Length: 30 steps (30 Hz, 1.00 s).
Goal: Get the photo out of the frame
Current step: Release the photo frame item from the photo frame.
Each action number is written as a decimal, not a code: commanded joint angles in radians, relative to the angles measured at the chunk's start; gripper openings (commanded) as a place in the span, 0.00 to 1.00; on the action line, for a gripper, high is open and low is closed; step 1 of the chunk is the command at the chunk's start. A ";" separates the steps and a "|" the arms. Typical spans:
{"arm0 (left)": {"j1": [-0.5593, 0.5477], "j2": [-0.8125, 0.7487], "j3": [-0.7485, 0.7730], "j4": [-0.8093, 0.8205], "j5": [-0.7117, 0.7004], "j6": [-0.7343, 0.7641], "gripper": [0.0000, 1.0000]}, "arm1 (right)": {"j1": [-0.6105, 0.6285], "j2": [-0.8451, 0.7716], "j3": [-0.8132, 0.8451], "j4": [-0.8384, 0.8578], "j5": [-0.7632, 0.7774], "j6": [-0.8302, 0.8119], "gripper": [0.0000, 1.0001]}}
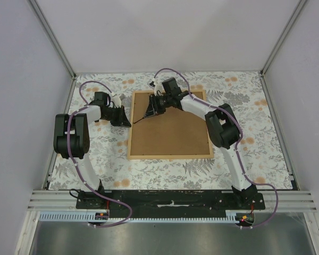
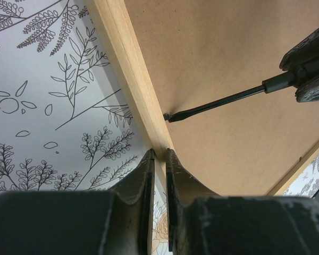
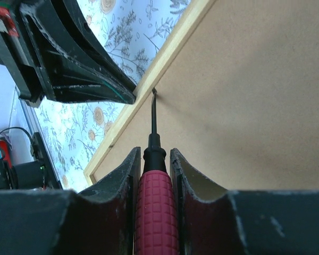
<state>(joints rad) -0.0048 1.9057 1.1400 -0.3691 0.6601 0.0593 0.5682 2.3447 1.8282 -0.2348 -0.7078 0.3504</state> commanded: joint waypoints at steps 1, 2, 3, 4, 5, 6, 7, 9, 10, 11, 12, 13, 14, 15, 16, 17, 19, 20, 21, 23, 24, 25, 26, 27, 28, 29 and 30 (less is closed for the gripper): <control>-0.020 0.064 -0.014 -0.034 -0.020 -0.001 0.15 | 0.085 0.065 0.092 -0.021 0.085 -0.034 0.00; -0.021 0.065 -0.016 -0.034 -0.019 -0.001 0.15 | 0.096 0.074 0.109 -0.029 0.088 -0.036 0.00; -0.023 0.064 -0.016 -0.033 -0.019 -0.003 0.15 | 0.104 0.079 0.126 -0.043 0.090 -0.040 0.00; -0.023 0.067 -0.016 -0.034 -0.016 -0.001 0.15 | 0.111 0.087 0.143 -0.052 0.091 -0.047 0.00; -0.024 0.066 -0.016 -0.034 -0.014 -0.001 0.14 | 0.117 0.091 0.155 -0.058 0.093 -0.051 0.00; -0.027 0.067 -0.017 -0.034 -0.014 -0.001 0.14 | 0.124 0.093 0.167 -0.063 0.100 -0.060 0.00; -0.027 0.067 -0.017 -0.036 -0.011 0.000 0.14 | 0.130 0.094 0.181 -0.072 0.108 -0.070 0.00; -0.030 0.066 -0.017 -0.036 -0.010 0.001 0.14 | 0.139 0.102 0.219 -0.095 0.119 -0.088 0.00; -0.031 0.064 -0.019 -0.036 -0.010 -0.001 0.14 | 0.145 0.100 0.235 -0.106 0.123 -0.096 0.00; -0.031 0.062 -0.019 -0.036 -0.011 0.000 0.14 | 0.153 0.099 0.249 -0.116 0.131 -0.103 0.00; -0.031 0.064 -0.019 -0.036 -0.013 -0.001 0.14 | 0.160 0.097 0.264 -0.124 0.140 -0.109 0.00; -0.034 0.064 -0.017 -0.037 -0.013 -0.001 0.14 | 0.170 0.096 0.279 -0.135 0.145 -0.114 0.00; -0.034 0.065 -0.019 -0.036 -0.014 0.000 0.14 | 0.179 0.096 0.296 -0.138 0.146 -0.114 0.00; -0.037 0.066 -0.019 -0.036 -0.014 -0.001 0.14 | 0.188 0.094 0.310 -0.147 0.146 -0.111 0.00; -0.037 0.066 -0.017 -0.036 -0.016 -0.001 0.14 | 0.199 0.093 0.324 -0.155 0.146 -0.111 0.00; -0.040 0.066 -0.016 -0.036 -0.016 0.000 0.14 | 0.208 0.091 0.341 -0.161 0.146 -0.113 0.00; -0.040 0.067 -0.017 -0.036 -0.016 0.000 0.14 | 0.225 0.088 0.358 -0.172 0.152 -0.116 0.00; -0.041 0.066 -0.017 -0.036 -0.017 0.001 0.14 | 0.232 0.087 0.361 -0.178 0.154 -0.116 0.00; -0.040 0.064 -0.017 -0.036 -0.019 0.001 0.14 | 0.237 0.085 0.364 -0.182 0.159 -0.119 0.00; -0.041 0.062 -0.017 -0.037 -0.020 0.001 0.14 | 0.239 0.073 0.355 -0.202 0.178 -0.132 0.00; -0.040 0.059 -0.017 -0.037 -0.024 0.002 0.14 | 0.236 0.056 0.341 -0.211 0.192 -0.154 0.00; -0.040 0.055 -0.017 -0.037 -0.028 0.004 0.14 | 0.230 0.036 0.310 -0.216 0.203 -0.175 0.00; -0.038 0.050 -0.014 -0.037 -0.036 0.005 0.15 | 0.219 0.001 0.262 -0.216 0.205 -0.201 0.00; -0.038 0.047 -0.011 -0.039 -0.043 0.008 0.18 | 0.201 -0.028 0.223 -0.213 0.203 -0.221 0.00; -0.038 0.043 -0.002 -0.045 -0.054 0.008 0.23 | 0.181 -0.068 0.171 -0.213 0.200 -0.238 0.00; -0.040 0.036 0.007 -0.050 -0.060 0.011 0.27 | 0.161 -0.103 0.122 -0.209 0.191 -0.257 0.00; -0.038 0.024 0.015 -0.050 -0.069 0.010 0.35 | 0.142 -0.145 0.067 -0.205 0.183 -0.275 0.00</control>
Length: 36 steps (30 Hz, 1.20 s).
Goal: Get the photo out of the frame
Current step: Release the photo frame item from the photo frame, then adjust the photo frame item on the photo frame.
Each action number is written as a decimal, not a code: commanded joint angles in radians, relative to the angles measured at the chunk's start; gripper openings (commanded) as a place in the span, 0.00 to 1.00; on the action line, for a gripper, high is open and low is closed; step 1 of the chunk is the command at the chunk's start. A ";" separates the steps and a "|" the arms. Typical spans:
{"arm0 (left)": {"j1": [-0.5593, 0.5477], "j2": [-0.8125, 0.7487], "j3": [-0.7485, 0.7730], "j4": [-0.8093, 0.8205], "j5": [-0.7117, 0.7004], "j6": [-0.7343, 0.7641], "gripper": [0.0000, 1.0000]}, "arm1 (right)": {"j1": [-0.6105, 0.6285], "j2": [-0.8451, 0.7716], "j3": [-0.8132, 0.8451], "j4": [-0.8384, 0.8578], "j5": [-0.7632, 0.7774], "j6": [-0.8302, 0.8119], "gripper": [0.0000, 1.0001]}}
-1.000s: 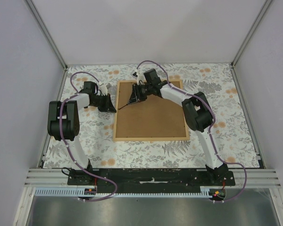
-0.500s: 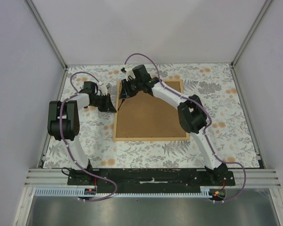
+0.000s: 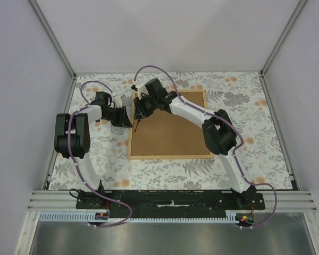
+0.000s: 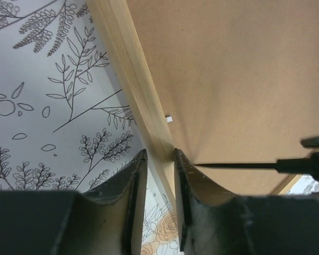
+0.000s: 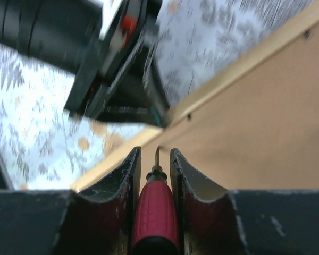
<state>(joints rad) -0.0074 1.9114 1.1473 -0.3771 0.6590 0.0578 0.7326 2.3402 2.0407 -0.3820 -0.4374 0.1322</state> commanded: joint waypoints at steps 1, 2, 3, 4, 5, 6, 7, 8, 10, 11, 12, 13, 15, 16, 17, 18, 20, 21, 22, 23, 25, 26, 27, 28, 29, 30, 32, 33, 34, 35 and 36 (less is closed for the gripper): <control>-0.037 0.006 0.017 -0.042 -0.081 0.011 0.42 | -0.039 -0.181 -0.189 -0.061 -0.090 -0.081 0.00; -0.039 -0.009 0.029 -0.043 -0.099 0.011 0.49 | -0.061 -0.217 -0.238 -0.060 -0.092 -0.104 0.00; -0.037 -0.021 0.044 -0.046 -0.113 0.013 0.55 | -0.074 -0.255 -0.287 -0.061 -0.087 -0.123 0.00; -0.040 -0.029 0.058 -0.051 -0.128 0.013 0.59 | -0.090 -0.286 -0.325 -0.057 -0.083 -0.153 0.00; -0.040 -0.035 0.077 -0.058 -0.142 0.011 0.63 | -0.105 -0.323 -0.379 -0.049 -0.081 -0.169 0.00; -0.045 -0.041 0.092 -0.065 -0.165 0.008 0.66 | -0.114 -0.350 -0.416 -0.038 -0.075 -0.183 0.00; -0.055 -0.040 0.110 -0.075 -0.202 0.005 0.67 | -0.122 -0.372 -0.459 -0.022 -0.064 -0.190 0.00; -0.066 -0.040 0.124 -0.085 -0.234 0.005 0.67 | -0.127 -0.390 -0.493 -0.008 -0.052 -0.200 0.00; -0.097 -0.035 0.150 -0.098 -0.312 0.007 0.68 | -0.128 -0.415 -0.557 0.020 -0.035 -0.204 0.00; -0.117 -0.031 0.157 -0.103 -0.352 0.007 0.68 | -0.130 -0.423 -0.580 0.035 -0.029 -0.200 0.00; -0.138 -0.025 0.164 -0.109 -0.395 0.010 0.68 | -0.130 -0.427 -0.603 0.051 -0.024 -0.197 0.00; -0.155 -0.017 0.172 -0.115 -0.421 0.011 0.68 | -0.131 -0.430 -0.622 0.066 -0.024 -0.191 0.00; -0.183 -0.002 0.184 -0.124 -0.461 0.010 0.68 | -0.133 -0.432 -0.652 0.092 -0.023 -0.178 0.00; -0.196 0.004 0.189 -0.128 -0.469 0.010 0.68 | -0.137 -0.432 -0.659 0.104 -0.029 -0.175 0.00; -0.206 0.012 0.193 -0.132 -0.482 0.011 0.68 | -0.140 -0.430 -0.662 0.106 -0.029 -0.171 0.00; -0.212 0.018 0.196 -0.135 -0.493 0.011 0.68 | -0.144 -0.430 -0.663 0.106 -0.029 -0.167 0.00; -0.220 0.024 0.196 -0.138 -0.519 0.008 0.68 | -0.153 -0.432 -0.666 0.106 -0.027 -0.167 0.00; -0.220 0.028 0.195 -0.137 -0.530 0.008 0.67 | -0.156 -0.435 -0.669 0.106 -0.027 -0.169 0.00; -0.220 0.029 0.192 -0.140 -0.544 0.007 0.66 | -0.157 -0.438 -0.671 0.107 -0.026 -0.167 0.00; -0.221 0.031 0.189 -0.140 -0.559 0.005 0.65 | -0.160 -0.440 -0.675 0.111 -0.027 -0.169 0.00; -0.221 0.032 0.183 -0.137 -0.582 0.001 0.64 | -0.163 -0.441 -0.679 0.114 -0.029 -0.166 0.00; -0.220 0.032 0.178 -0.135 -0.593 0.002 0.63 | -0.165 -0.441 -0.680 0.114 -0.030 -0.166 0.00; -0.220 0.032 0.175 -0.132 -0.593 0.001 0.63 | -0.165 -0.440 -0.680 0.115 -0.031 -0.164 0.00; -0.220 0.032 0.173 -0.131 -0.593 0.000 0.63 | -0.167 -0.438 -0.680 0.115 -0.032 -0.161 0.00; -0.220 0.034 0.173 -0.131 -0.592 0.000 0.61 | -0.167 -0.438 -0.680 0.117 -0.035 -0.160 0.00; -0.221 0.038 0.173 -0.129 -0.588 -0.003 0.60 | -0.167 -0.437 -0.680 0.117 -0.038 -0.160 0.00; -0.221 0.043 0.175 -0.128 -0.581 -0.004 0.57 | -0.167 -0.435 -0.680 0.117 -0.041 -0.157 0.00; -0.221 0.044 0.177 -0.126 -0.576 -0.004 0.56 | -0.167 -0.435 -0.680 0.117 -0.043 -0.158 0.00; -0.221 0.047 0.180 -0.126 -0.573 -0.006 0.54 | -0.167 -0.432 -0.680 0.117 -0.043 -0.157 0.00; -0.221 0.052 0.183 -0.125 -0.569 -0.006 0.52 | -0.167 -0.432 -0.680 0.120 -0.044 -0.157 0.00; -0.223 0.057 0.186 -0.126 -0.570 -0.007 0.50 | -0.167 -0.432 -0.682 0.118 -0.044 -0.157 0.00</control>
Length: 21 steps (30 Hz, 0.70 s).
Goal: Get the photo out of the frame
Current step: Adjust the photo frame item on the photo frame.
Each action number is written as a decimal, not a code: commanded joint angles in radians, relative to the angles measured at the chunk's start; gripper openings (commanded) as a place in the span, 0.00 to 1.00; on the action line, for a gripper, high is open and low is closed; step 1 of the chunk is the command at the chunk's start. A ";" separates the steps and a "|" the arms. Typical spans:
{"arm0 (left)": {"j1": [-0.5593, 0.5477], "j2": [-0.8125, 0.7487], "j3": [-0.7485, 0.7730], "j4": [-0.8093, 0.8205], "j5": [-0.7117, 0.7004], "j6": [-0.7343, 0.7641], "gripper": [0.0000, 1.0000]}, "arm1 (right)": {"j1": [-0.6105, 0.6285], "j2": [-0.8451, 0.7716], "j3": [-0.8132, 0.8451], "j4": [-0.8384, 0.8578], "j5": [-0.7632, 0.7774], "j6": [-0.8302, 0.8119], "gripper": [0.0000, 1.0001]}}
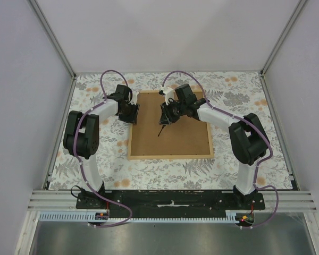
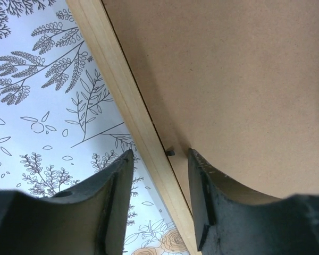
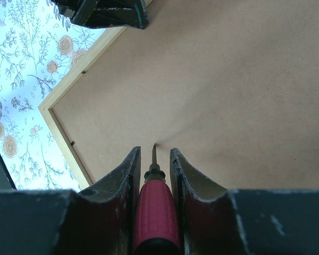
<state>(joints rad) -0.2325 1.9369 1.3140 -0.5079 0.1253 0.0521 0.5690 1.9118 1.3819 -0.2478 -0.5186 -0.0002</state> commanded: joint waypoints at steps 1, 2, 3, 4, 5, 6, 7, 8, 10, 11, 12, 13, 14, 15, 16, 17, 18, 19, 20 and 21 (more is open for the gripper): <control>0.002 0.033 0.021 0.006 -0.036 0.000 0.49 | -0.004 -0.005 -0.023 -0.016 0.035 -0.026 0.00; 0.002 0.036 0.024 0.006 -0.036 -0.003 0.47 | -0.003 -0.004 -0.024 -0.015 0.034 -0.024 0.00; 0.002 0.037 0.025 0.006 -0.035 -0.001 0.46 | -0.004 -0.003 -0.026 -0.013 0.032 -0.024 0.00; 0.002 0.036 0.028 0.005 -0.036 -0.001 0.45 | -0.003 -0.003 -0.026 -0.013 0.032 -0.024 0.00; 0.002 0.037 0.027 0.005 -0.038 -0.004 0.44 | -0.001 -0.002 -0.027 -0.011 0.029 -0.024 0.00; 0.002 0.039 0.028 0.006 -0.038 -0.005 0.43 | -0.004 -0.002 -0.026 -0.013 0.028 -0.024 0.00; 0.002 0.039 0.030 0.006 -0.039 -0.005 0.42 | -0.004 0.000 -0.027 -0.011 0.028 -0.024 0.00; 0.001 0.040 0.031 0.006 -0.039 -0.003 0.42 | -0.003 0.001 -0.027 -0.010 0.026 -0.026 0.00; 0.002 0.045 0.034 0.006 -0.038 -0.005 0.40 | -0.001 0.004 -0.026 -0.011 0.026 -0.024 0.00; 0.002 0.046 0.034 0.006 -0.039 -0.005 0.40 | -0.003 0.004 -0.026 -0.010 0.025 -0.024 0.00; 0.002 0.048 0.036 0.008 -0.038 -0.005 0.39 | -0.004 0.003 -0.026 -0.011 0.023 -0.024 0.00; 0.002 0.048 0.037 0.008 -0.038 -0.006 0.38 | -0.003 0.003 -0.024 -0.011 0.023 -0.024 0.00; 0.004 0.051 0.037 0.009 -0.038 -0.006 0.36 | -0.004 0.004 -0.026 -0.010 0.022 -0.024 0.00; 0.002 0.051 0.037 0.009 -0.039 -0.008 0.34 | -0.004 0.004 -0.024 -0.011 0.023 -0.024 0.00; 0.002 0.050 0.036 0.009 -0.039 -0.008 0.33 | -0.004 0.004 -0.024 -0.011 0.023 -0.024 0.00; 0.004 0.050 0.034 0.009 -0.039 -0.006 0.31 | -0.004 0.004 -0.024 -0.011 0.022 -0.024 0.00; 0.004 0.047 0.033 0.011 -0.038 -0.008 0.29 | -0.004 0.004 -0.024 -0.011 0.022 -0.024 0.00; 0.005 0.042 0.030 0.012 -0.035 -0.008 0.26 | -0.004 0.006 -0.024 -0.011 0.022 -0.026 0.00; 0.007 0.037 0.027 0.012 -0.030 -0.011 0.25 | -0.004 0.007 -0.023 -0.011 0.023 -0.024 0.00; 0.012 0.030 0.019 0.017 -0.021 -0.012 0.23 | -0.003 0.009 -0.021 -0.010 0.023 -0.024 0.00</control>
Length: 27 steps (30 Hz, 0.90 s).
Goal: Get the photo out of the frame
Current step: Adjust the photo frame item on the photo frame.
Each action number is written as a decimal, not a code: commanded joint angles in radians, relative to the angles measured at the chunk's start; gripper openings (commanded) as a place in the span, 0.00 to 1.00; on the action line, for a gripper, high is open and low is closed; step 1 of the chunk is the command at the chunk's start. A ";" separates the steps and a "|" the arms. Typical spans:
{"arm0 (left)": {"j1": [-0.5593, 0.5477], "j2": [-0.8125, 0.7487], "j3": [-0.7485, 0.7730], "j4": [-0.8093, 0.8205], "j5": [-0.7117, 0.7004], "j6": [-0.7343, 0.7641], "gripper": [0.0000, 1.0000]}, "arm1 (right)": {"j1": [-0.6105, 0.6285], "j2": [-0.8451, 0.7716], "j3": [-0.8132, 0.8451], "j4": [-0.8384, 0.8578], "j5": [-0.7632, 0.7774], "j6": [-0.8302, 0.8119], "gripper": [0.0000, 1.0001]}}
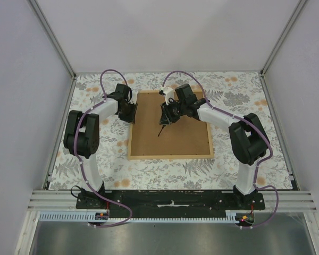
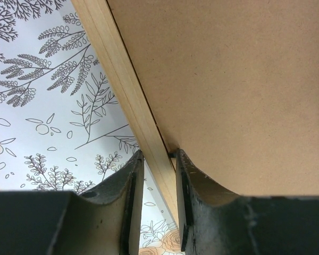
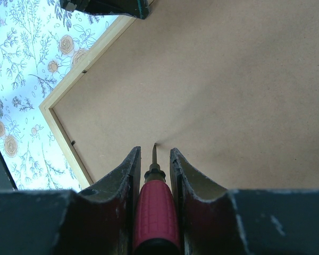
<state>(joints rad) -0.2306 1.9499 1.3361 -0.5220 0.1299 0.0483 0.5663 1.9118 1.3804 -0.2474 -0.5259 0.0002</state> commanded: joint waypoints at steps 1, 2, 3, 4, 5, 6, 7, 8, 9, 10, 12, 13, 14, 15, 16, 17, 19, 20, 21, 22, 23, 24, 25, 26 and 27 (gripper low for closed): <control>0.014 0.006 -0.008 0.036 -0.013 -0.011 0.21 | -0.002 0.009 -0.020 -0.012 0.030 -0.026 0.00; 0.020 -0.003 -0.018 0.040 0.003 -0.011 0.20 | 0.000 0.010 -0.020 -0.010 0.030 -0.025 0.00; 0.031 -0.011 -0.025 0.045 0.023 -0.014 0.18 | 0.000 0.012 -0.018 -0.013 0.032 -0.026 0.00; 0.042 -0.019 -0.035 0.050 0.054 -0.018 0.17 | -0.002 0.013 -0.017 -0.013 0.032 -0.023 0.00; 0.057 -0.026 -0.046 0.057 0.092 -0.024 0.16 | 0.000 0.015 -0.017 -0.015 0.032 -0.023 0.00; 0.072 -0.029 -0.055 0.062 0.124 -0.028 0.12 | -0.002 0.015 -0.017 -0.015 0.032 -0.023 0.00; 0.086 -0.031 -0.066 0.069 0.160 -0.033 0.10 | -0.002 0.015 -0.015 -0.013 0.032 -0.023 0.00; 0.106 -0.031 -0.077 0.077 0.206 -0.034 0.10 | -0.002 0.016 -0.015 -0.015 0.032 -0.023 0.00; 0.120 -0.029 -0.087 0.086 0.232 -0.037 0.06 | -0.003 0.016 -0.014 -0.015 0.030 -0.022 0.00; 0.132 -0.025 -0.097 0.091 0.267 -0.038 0.03 | -0.003 0.018 -0.014 -0.015 0.030 -0.022 0.00; 0.155 -0.011 -0.109 0.102 0.321 -0.038 0.02 | -0.006 0.020 -0.012 -0.018 0.029 -0.017 0.00; 0.165 -0.006 -0.115 0.108 0.348 -0.036 0.02 | -0.006 0.018 -0.011 -0.016 0.029 -0.019 0.00; 0.175 -0.005 -0.123 0.115 0.379 -0.038 0.02 | -0.008 0.020 -0.011 -0.019 0.029 -0.017 0.00; 0.183 -0.003 -0.129 0.126 0.402 -0.038 0.02 | -0.011 0.020 -0.011 -0.018 0.026 -0.016 0.00; 0.189 -0.006 -0.135 0.132 0.424 -0.065 0.02 | -0.011 0.021 -0.011 -0.018 0.024 -0.014 0.00; 0.194 -0.009 -0.138 0.137 0.438 -0.067 0.02 | -0.013 0.023 -0.009 -0.020 0.023 -0.012 0.00; 0.194 -0.019 -0.141 0.143 0.447 -0.071 0.02 | -0.013 0.024 -0.009 -0.018 0.021 -0.011 0.00; 0.194 -0.020 -0.138 0.142 0.447 -0.073 0.02 | -0.016 0.024 -0.009 -0.020 0.020 -0.011 0.00; 0.194 -0.023 -0.132 0.142 0.439 -0.076 0.03 | -0.016 0.024 -0.007 -0.020 0.020 -0.011 0.00; 0.194 -0.026 -0.120 0.133 0.427 -0.076 0.07 | -0.016 0.026 -0.007 -0.020 0.020 -0.009 0.00; 0.192 -0.029 -0.109 0.125 0.409 -0.079 0.15 | -0.016 0.027 -0.007 -0.018 0.020 -0.011 0.00; 0.188 -0.032 -0.097 0.116 0.378 -0.082 0.21 | -0.016 0.026 -0.007 -0.021 0.020 -0.009 0.00; 0.179 -0.035 -0.085 0.103 0.335 -0.082 0.25 | -0.014 0.026 -0.007 -0.020 0.020 -0.009 0.00; 0.162 -0.039 -0.071 0.094 0.285 -0.076 0.30 | -0.016 0.026 -0.007 -0.018 0.020 -0.008 0.00; 0.149 -0.042 -0.060 0.085 0.243 -0.074 0.34 | -0.016 0.027 -0.007 -0.018 0.021 -0.008 0.00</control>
<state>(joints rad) -0.0475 1.9347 1.2209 -0.3752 0.5209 -0.0185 0.5587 1.9133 1.3804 -0.2493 -0.5362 0.0105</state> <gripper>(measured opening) 0.275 0.328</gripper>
